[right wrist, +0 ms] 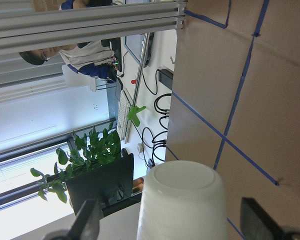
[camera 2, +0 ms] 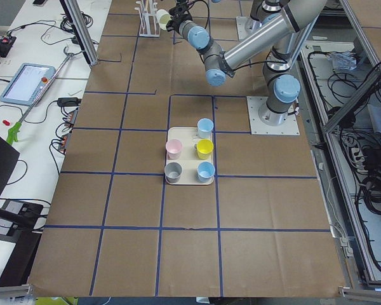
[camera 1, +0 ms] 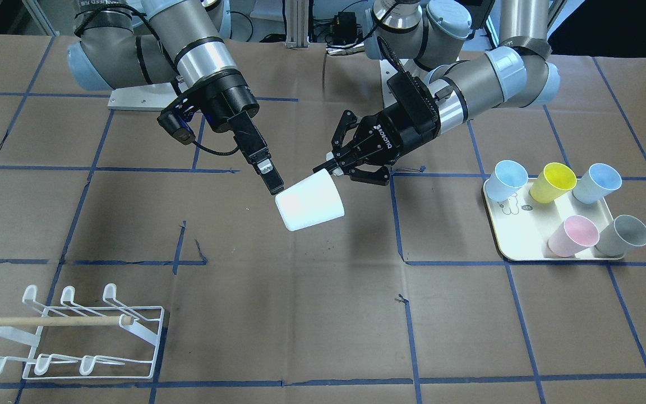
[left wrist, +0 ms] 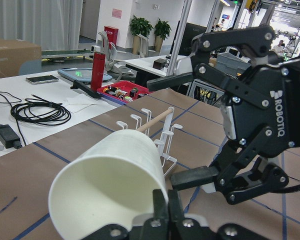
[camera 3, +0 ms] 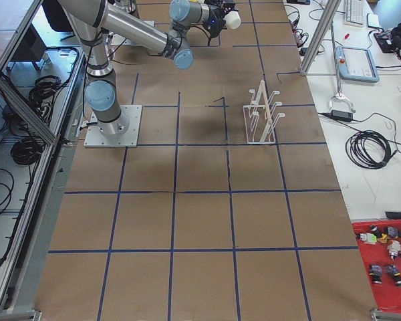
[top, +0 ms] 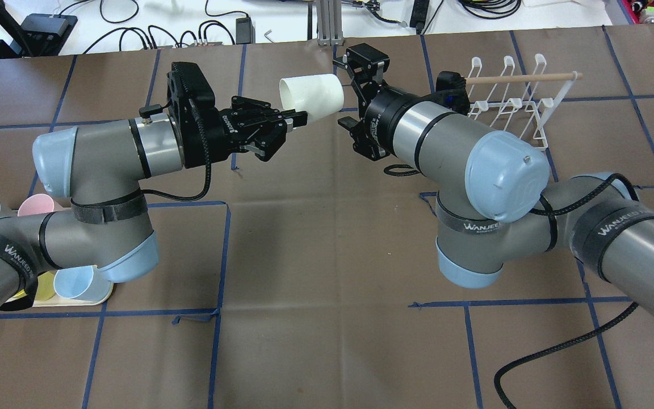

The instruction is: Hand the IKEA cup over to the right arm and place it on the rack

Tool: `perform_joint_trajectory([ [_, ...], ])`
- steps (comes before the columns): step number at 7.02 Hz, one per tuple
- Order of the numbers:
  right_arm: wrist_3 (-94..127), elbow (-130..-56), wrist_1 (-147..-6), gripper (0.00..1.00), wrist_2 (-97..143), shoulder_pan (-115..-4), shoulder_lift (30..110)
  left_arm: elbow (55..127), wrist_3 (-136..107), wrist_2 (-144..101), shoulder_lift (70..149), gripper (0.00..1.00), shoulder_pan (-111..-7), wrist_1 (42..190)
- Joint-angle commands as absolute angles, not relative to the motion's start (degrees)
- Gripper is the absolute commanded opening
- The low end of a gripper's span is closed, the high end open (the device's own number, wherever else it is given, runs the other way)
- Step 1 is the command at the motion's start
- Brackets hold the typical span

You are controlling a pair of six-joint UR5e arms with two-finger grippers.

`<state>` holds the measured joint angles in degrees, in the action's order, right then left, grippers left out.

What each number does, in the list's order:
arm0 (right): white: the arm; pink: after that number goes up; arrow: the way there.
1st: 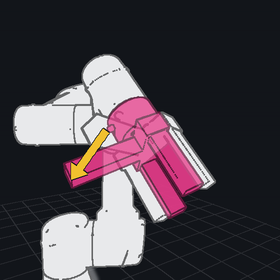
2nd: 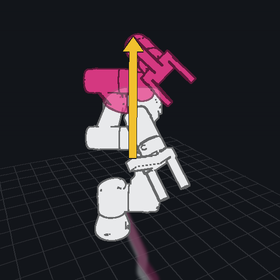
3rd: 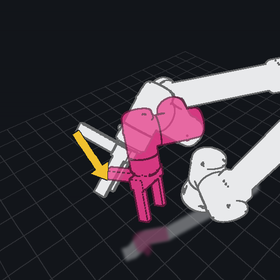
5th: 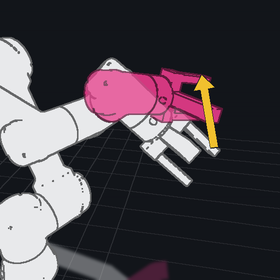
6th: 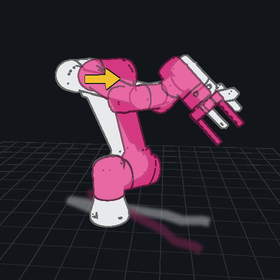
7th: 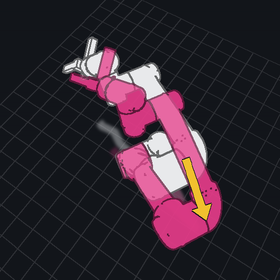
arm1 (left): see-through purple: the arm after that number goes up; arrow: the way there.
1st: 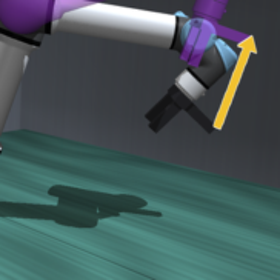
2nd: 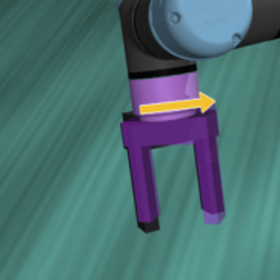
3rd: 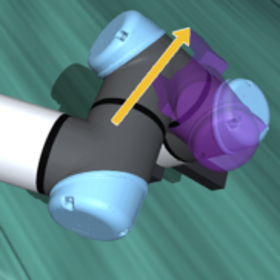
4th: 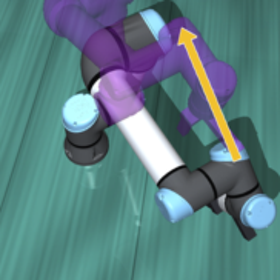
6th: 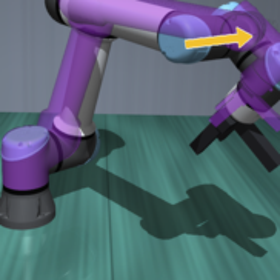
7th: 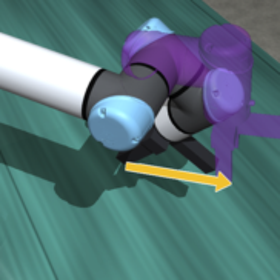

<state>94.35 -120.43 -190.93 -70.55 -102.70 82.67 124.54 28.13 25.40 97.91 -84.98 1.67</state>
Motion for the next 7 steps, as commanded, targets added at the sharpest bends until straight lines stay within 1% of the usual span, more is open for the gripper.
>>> perform_joint_trajectory([
  [1, 94.4, -120.6, -190.8, 0.99, -70.6, -103.6, 82.3, 124.5, 28.1, 25.4, 97.9, 0.05, -85.1, 1.7],
  [4, 94.6, -119.9, -190.9, 0.99, -71.1, -103.8, 80.7, 124.5, 28.2, 25.5, 97.9, 0.05, -85.0, 1.7],
  [7, 94.7, -117.1, -190.8, 0.99, -71.4, -104.4, 78.1, 124.5, 28.1, 25.5, 97.8, 0.05, -85.1, 1.6],
])
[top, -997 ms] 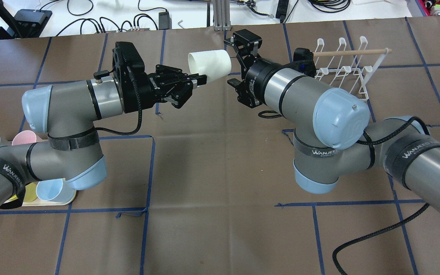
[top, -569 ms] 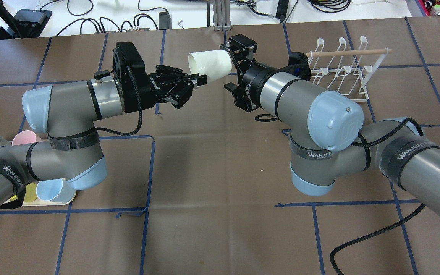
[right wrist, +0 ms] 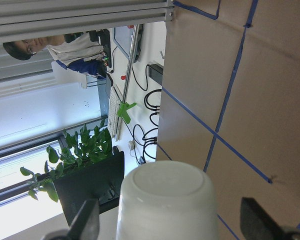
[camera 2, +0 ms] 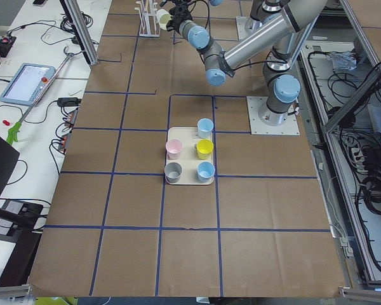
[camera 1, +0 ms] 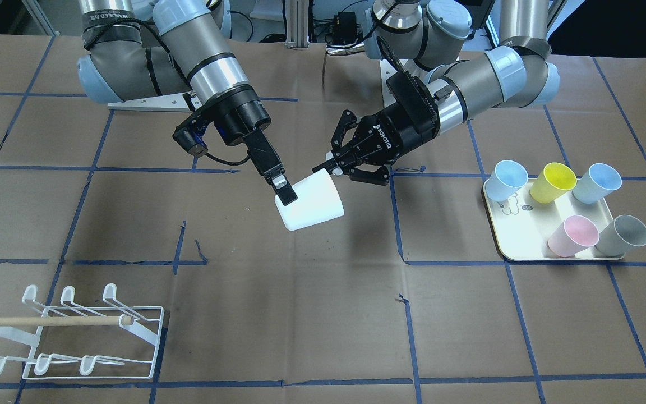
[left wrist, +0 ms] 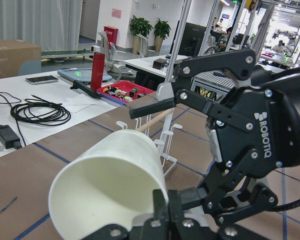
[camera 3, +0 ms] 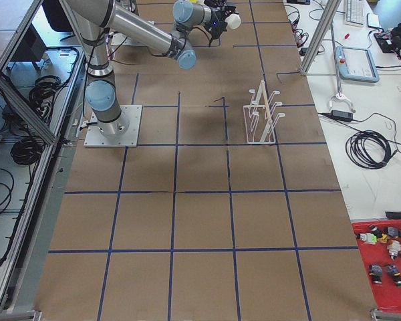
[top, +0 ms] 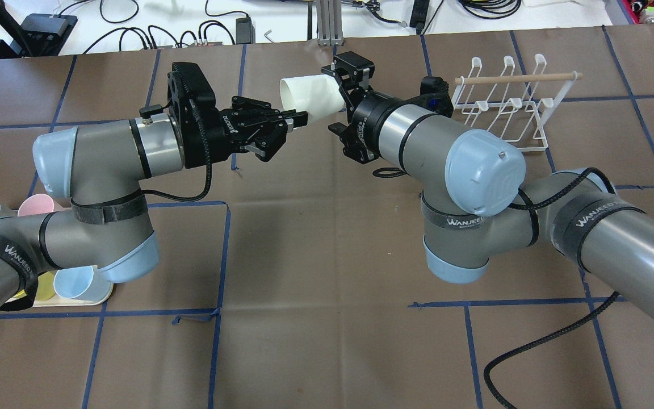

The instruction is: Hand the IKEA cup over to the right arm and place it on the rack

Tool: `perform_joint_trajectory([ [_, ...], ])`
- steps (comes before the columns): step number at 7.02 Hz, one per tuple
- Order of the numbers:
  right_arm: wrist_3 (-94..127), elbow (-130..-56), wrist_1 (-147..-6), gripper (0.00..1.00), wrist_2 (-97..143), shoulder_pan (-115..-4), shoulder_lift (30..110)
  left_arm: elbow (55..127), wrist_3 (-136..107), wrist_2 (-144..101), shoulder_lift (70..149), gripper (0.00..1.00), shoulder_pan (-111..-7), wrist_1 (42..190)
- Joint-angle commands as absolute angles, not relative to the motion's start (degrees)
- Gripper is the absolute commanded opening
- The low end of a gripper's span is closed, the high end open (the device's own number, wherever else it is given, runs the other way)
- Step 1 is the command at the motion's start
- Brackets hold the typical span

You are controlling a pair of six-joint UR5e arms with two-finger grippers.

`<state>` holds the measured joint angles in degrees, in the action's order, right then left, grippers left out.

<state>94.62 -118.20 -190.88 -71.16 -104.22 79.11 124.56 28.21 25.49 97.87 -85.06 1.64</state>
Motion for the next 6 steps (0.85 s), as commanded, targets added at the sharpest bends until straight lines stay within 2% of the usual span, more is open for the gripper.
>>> perform_joint_trajectory([
  [1, 94.7, -116.5, -190.8, 0.99, -71.6, -104.5, 77.4, 124.5, 28.1, 25.5, 97.8, 0.05, -85.1, 1.7],
  [4, 94.7, -115.9, -190.8, 0.98, -71.6, -105.0, 76.7, 124.5, 28.0, 25.5, 97.7, 0.05, -85.1, 1.6],
  [6, 94.7, -115.9, -190.7, 0.91, -71.5, -105.0, 76.7, 124.5, 28.0, 25.5, 97.7, 0.06, -85.1, 1.6],
])
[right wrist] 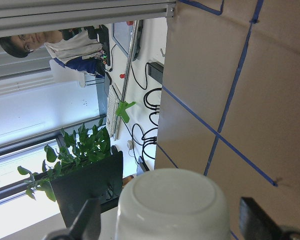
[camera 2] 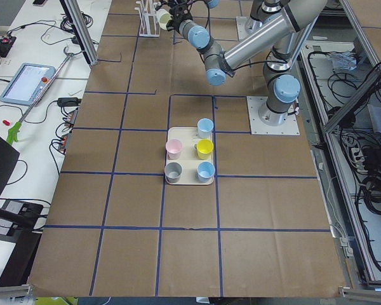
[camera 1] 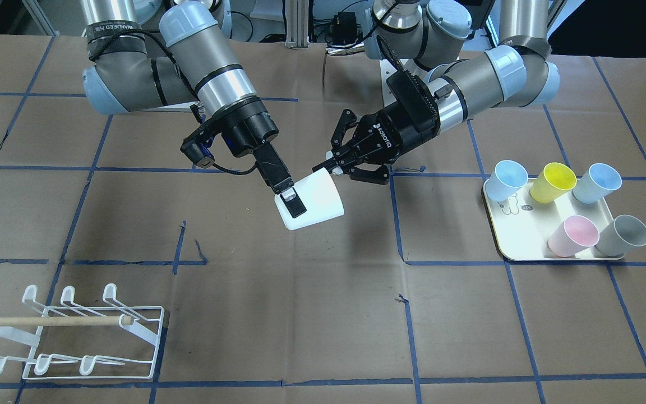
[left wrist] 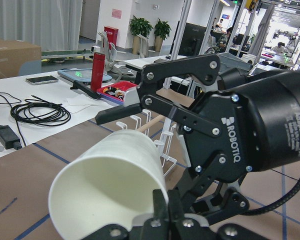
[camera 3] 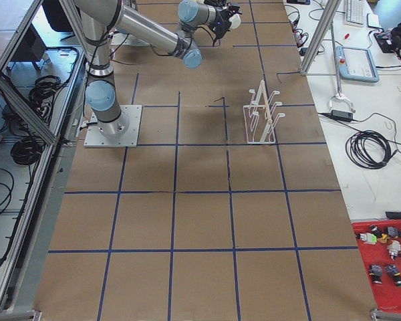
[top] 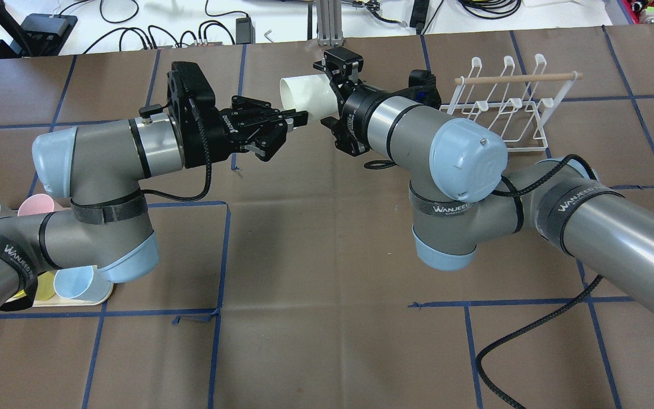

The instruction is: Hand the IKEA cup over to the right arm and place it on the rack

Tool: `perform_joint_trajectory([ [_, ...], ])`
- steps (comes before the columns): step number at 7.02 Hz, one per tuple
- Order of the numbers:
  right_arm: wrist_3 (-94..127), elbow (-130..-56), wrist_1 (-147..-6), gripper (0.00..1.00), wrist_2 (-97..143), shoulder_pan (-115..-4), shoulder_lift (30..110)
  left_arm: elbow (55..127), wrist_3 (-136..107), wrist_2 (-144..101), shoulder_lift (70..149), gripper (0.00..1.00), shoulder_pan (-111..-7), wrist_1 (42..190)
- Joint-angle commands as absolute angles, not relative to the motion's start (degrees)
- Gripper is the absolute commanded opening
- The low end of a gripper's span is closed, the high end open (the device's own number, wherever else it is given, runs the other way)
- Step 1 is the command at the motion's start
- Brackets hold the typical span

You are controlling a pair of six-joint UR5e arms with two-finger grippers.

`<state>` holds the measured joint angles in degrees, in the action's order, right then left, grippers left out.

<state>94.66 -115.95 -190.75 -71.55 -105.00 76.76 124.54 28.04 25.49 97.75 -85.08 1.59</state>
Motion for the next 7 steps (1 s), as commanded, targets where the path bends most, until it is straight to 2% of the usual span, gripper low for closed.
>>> perform_joint_trajectory([
  [1, 94.7, -115.9, -190.7, 0.83, -71.5, -105.0, 76.7, 124.5, 28.0, 25.5, 97.7, 0.06, -85.1, 1.6],
  [3, 94.7, -115.9, -190.7, 0.72, -71.5, -105.0, 76.8, 124.5, 28.0, 25.5, 97.6, 0.07, -85.1, 1.6],
  [4, 94.6, -115.8, -190.7, 0.71, -71.5, -105.0, 76.9, 124.4, 28.0, 25.5, 97.6, 0.09, -85.1, 1.6],
  [6, 94.5, -115.9, -190.7, 0.62, -71.4, -105.0, 77.0, 124.0, 27.9, 25.7, 97.6, 0.20, -85.1, 1.6],
  [7, 94.5, -115.9, -190.7, 0.60, -71.3, -105.0, 77.0, 123.9, 27.9, 26.2, 97.3, 0.33, -85.1, 1.6],
])
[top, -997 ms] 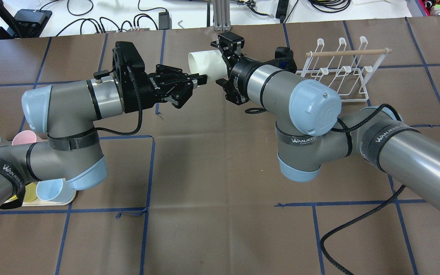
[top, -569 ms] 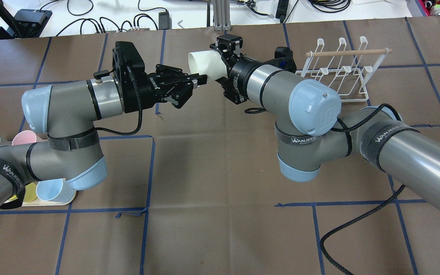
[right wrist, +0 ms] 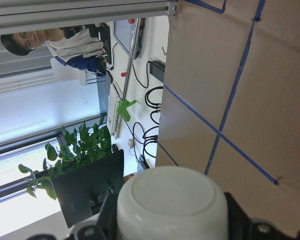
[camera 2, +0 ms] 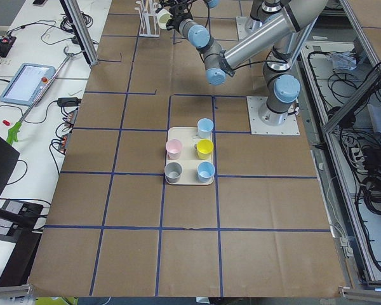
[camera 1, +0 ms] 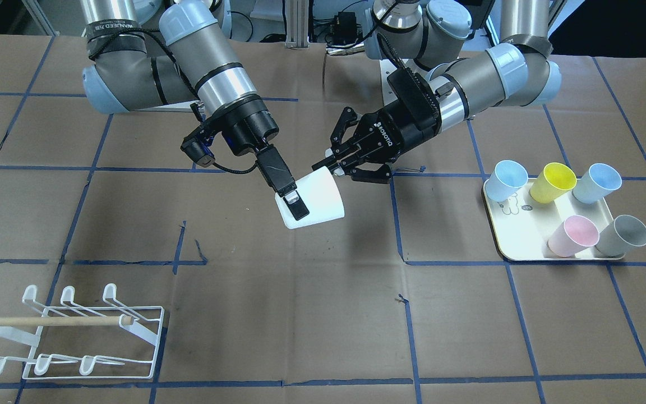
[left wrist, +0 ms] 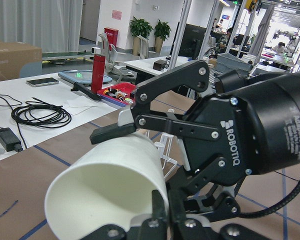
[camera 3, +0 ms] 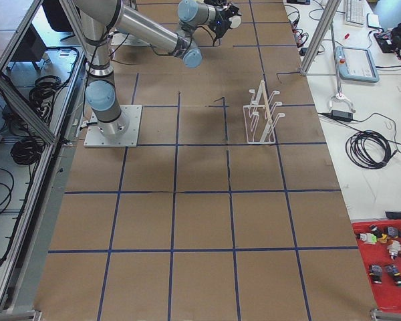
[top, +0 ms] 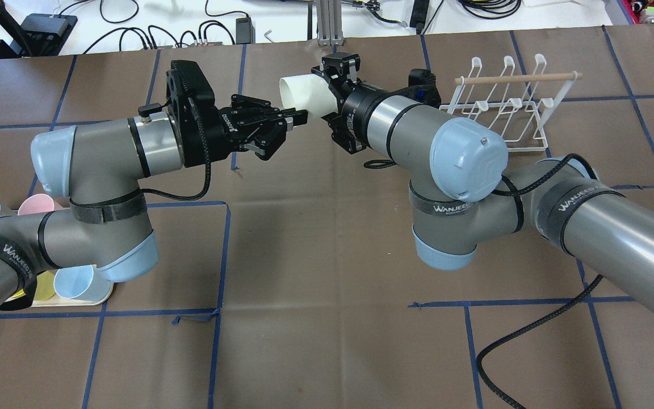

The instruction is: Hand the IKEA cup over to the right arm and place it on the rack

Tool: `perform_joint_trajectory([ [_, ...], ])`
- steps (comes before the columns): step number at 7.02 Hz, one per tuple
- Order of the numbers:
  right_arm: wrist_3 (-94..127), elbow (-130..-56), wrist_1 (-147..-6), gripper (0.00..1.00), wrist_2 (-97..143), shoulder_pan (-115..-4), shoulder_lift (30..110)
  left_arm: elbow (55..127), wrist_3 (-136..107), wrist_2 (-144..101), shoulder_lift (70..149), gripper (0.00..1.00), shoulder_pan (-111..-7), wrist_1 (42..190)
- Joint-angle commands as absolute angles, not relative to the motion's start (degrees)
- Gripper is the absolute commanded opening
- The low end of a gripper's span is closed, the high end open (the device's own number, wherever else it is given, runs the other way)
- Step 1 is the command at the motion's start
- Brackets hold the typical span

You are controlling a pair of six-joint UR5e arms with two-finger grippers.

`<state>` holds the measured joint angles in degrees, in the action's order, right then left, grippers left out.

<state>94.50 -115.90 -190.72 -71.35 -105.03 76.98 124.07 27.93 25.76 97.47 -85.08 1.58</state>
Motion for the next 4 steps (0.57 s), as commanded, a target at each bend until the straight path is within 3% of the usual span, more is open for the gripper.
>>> perform_joint_trajectory([
  [1, 94.5, -115.8, -190.7, 0.58, -71.3, -105.0, 77.0, 123.9, 28.0, 26.4, 97.1, 0.48, -85.1, 1.4],
  [2, 94.5, -115.9, -190.7, 0.58, -71.3, -105.0, 77.1, 123.8, 28.0, 26.4, 97.1, 0.63, -85.0, 1.4],
  [3, 94.5, -115.8, -190.7, 0.56, -71.3, -105.0, 77.1, 123.8, 27.9, 26.4, 97.5, 0.90, -85.0, 1.6],
  [4, 94.3, -115.8, -190.7, 0.56, -71.3, -105.0, 77.0, 123.7, 27.9, 26.5, 97.0, 0.98, -84.5, 1.7],
])
